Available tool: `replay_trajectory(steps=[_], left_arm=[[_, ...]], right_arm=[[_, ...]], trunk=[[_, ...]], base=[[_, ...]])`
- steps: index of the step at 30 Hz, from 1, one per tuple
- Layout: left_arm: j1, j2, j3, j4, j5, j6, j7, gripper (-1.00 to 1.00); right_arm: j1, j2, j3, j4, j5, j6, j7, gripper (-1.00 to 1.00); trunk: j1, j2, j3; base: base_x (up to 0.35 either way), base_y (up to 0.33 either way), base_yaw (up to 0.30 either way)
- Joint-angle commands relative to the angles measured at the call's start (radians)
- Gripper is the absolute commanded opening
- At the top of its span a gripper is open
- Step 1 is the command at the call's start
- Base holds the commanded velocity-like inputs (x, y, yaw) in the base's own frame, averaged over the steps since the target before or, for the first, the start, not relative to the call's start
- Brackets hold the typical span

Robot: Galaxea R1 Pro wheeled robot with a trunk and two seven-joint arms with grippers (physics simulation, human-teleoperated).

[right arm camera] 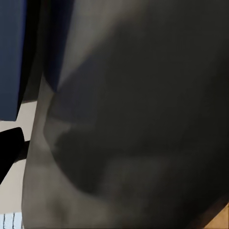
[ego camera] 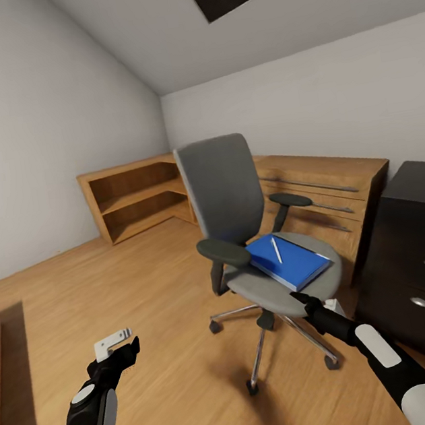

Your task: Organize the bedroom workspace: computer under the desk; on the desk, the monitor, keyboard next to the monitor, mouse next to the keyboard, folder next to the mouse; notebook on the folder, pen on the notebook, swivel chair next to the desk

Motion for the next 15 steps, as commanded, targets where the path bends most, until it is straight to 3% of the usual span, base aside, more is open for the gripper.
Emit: replay_trajectory(steps=[1, 7, 15], left_arm=[[-0.001, -0.001, 0.001, -0.001, 0.002, 0.005, 0.002, 1.0], [-0.001, -0.001, 0.001, 0.0, 0.001, 0.005, 0.002, 1.0], [0.0, -0.001, 0.001, 0.001, 0.001, 0.006, 0.002, 1.0]], right_arm=[[-0.001, 0.001, -0.004, -0.002, -0.019, 0.009, 0.004, 1.0], [-0.001, 0.0, -0.004, -0.003, -0.018, 0.009, 0.004, 1.0], [-0.001, 0.001, -0.004, -0.003, -0.019, 0.009, 0.004, 1.0]], trunk=[[0.0, 0.0, -0.001], [0.0, 0.0, -0.001], [0.0, 0.0, -0.001]], base=[[0.183, 0.099, 0.0], [0.039, -0.004, 0.0], [-0.073, -0.2, 0.0]])
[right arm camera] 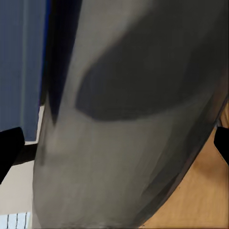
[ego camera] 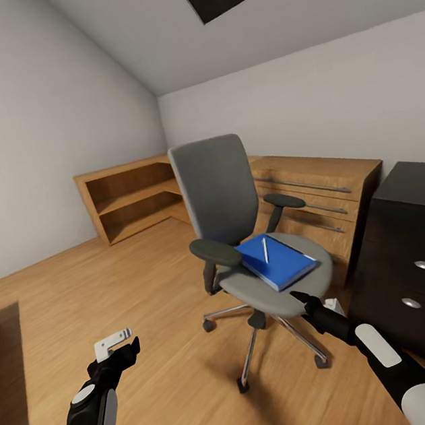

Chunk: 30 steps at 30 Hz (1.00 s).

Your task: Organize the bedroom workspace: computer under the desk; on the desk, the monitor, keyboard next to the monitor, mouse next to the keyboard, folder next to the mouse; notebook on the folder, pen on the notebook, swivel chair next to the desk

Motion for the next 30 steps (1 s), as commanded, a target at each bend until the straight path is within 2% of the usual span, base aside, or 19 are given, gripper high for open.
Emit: replay_trajectory(steps=[1, 12, 22, 30], left_arm=[[-0.001, -0.001, 0.001, -0.001, 0.001, 0.005, 0.002, 1.0], [-0.001, -0.001, 0.001, -0.001, 0.001, 0.005, 0.002, 1.0], [-0.001, -0.001, 0.001, -0.001, 0.001, 0.005, 0.002, 1.0], [-0.001, -0.001, 0.001, -0.001, 0.001, 0.005, 0.002, 1.0]], right_arm=[[-0.001, 0.0, -0.003, 0.0, -0.008, 0.007, 0.003, 1.0], [-0.001, -0.005, -0.008, 0.029, -0.008, 0.004, 0.004, 1.0], [-0.001, -0.007, -0.01, 0.047, -0.008, 0.0, 0.004, 1.0], [-0.001, -0.008, -0.012, 0.048, -0.008, -0.009, 0.004, 1.0]], trunk=[[0.0, 0.0, -0.001], [0.0, 0.0, -0.001], [0.0, 0.0, -0.001], [0.0, 0.0, -0.001]], base=[[-0.024, -0.046, 0.0], [-0.004, -0.024, 0.0], [0.0, -0.275, 0.0], [0.008, -0.067, 0.0]])
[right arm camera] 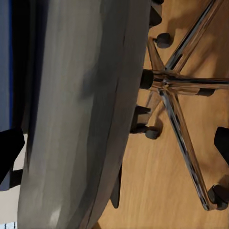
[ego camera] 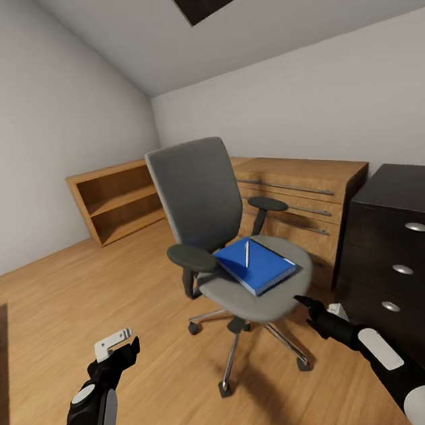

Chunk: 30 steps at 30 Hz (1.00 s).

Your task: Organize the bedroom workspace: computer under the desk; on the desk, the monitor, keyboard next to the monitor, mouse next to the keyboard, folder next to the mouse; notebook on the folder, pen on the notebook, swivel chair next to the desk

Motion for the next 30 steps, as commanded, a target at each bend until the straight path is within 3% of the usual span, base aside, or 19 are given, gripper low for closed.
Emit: replay_trajectory(steps=[1, 11, 20, 30], left_arm=[[-0.001, -0.001, 0.001, -0.002, 0.001, 0.005, 0.002, 1.0], [-0.001, 0.0, 0.001, -0.001, -0.004, 0.004, 0.002, 1.0], [0.0, 0.001, 0.001, -0.001, -0.005, 0.005, 0.002, 1.0], [-0.001, 0.001, 0.001, -0.001, -0.005, 0.005, 0.002, 1.0]], right_arm=[[-0.001, -0.005, -0.004, 0.0, -0.003, 0.006, 0.002, 1.0], [-0.001, -0.016, -0.015, 0.0, -0.004, 0.006, 0.001, 1.0], [-0.001, -0.016, -0.023, 0.0, -0.004, 0.006, 0.0, 1.0], [-0.001, -0.015, -0.024, 0.0, -0.004, 0.006, 0.0, 1.0]], trunk=[[0.0, 0.0, -0.001], [0.0, 0.0, -0.001], [0.0, 0.0, -0.001], [0.0, 0.0, -0.001]], base=[[0.149, -0.006, 0.0], [0.253, -0.049, 0.0], [0.065, -0.018, 0.0], [0.253, -0.001, 0.198]])
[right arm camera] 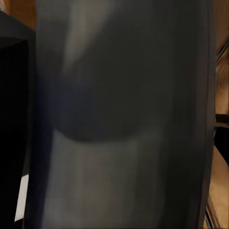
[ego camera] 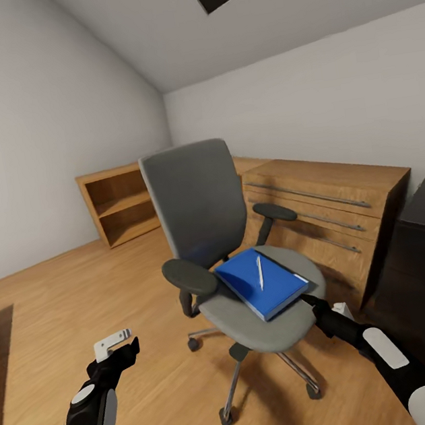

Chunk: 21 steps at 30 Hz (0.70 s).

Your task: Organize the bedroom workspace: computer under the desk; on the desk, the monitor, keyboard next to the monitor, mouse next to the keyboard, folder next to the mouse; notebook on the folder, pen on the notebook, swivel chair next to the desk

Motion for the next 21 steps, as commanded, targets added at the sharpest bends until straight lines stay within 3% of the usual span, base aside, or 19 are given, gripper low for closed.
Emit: replay_trajectory(steps=[1, 6, 17, 21], left_arm=[[-0.001, -0.001, 0.001, -0.001, 0.001, 0.005, 0.002, 1.0], [-0.001, 0.0, 0.001, -0.001, 0.0, 0.005, 0.002, 1.0], [-0.001, -0.001, 0.001, -0.001, -0.001, 0.005, 0.002, 1.0], [-0.001, -0.001, 0.001, -0.001, -0.001, 0.005, 0.002, 1.0]], right_arm=[[0.0, 0.0, -0.002, 0.0, -0.002, 0.007, 0.001, 1.0], [0.0, 0.0, -0.002, 0.0, -0.002, 0.007, 0.001, 1.0], [0.0, 0.0, -0.002, 0.0, -0.002, 0.007, 0.003, 1.0], [0.0, 0.0, -0.002, 0.0, -0.002, 0.007, 0.003, 1.0]], trunk=[[0.0, 0.0, -0.001], [0.0, 0.0, -0.001], [0.0, 0.0, -0.001], [0.0, 0.0, -0.001]], base=[[0.319, 0.0, 0.236], [0.321, 0.0, 0.12], [0.317, 0.0, 0.008], [-0.026, 0.0, 0.0]])
